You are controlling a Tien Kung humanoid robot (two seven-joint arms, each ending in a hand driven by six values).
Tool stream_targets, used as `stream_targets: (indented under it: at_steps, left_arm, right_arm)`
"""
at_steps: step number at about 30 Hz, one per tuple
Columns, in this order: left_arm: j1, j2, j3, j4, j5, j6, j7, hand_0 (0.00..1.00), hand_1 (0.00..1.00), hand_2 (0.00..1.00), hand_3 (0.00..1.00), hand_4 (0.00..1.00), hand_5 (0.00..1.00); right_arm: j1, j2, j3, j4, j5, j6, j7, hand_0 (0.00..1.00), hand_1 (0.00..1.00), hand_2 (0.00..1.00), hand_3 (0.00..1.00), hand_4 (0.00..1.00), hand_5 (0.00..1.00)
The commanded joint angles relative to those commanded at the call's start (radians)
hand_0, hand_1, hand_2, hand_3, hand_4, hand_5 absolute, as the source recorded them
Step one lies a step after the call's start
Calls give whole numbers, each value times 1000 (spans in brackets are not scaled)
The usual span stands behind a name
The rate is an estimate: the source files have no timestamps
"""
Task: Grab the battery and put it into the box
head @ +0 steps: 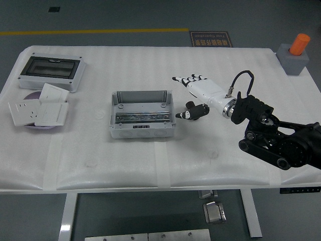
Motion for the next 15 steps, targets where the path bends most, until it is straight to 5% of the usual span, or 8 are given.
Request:
stream_targets:
  at_steps: [8,15]
  left_arm:
    - [-6,1,7,0,-5,0,-3,609,647,421,482,450,436]
    - [-8,0,11,0,-6,-1,-4,609,646,418,481,447,432]
  right_arm:
    - [62,14,-162,-101,48,6,23,998,865,917,998,937,447]
    - [81,54,-164,-144,25,67,32,998,838,889,998,926,447]
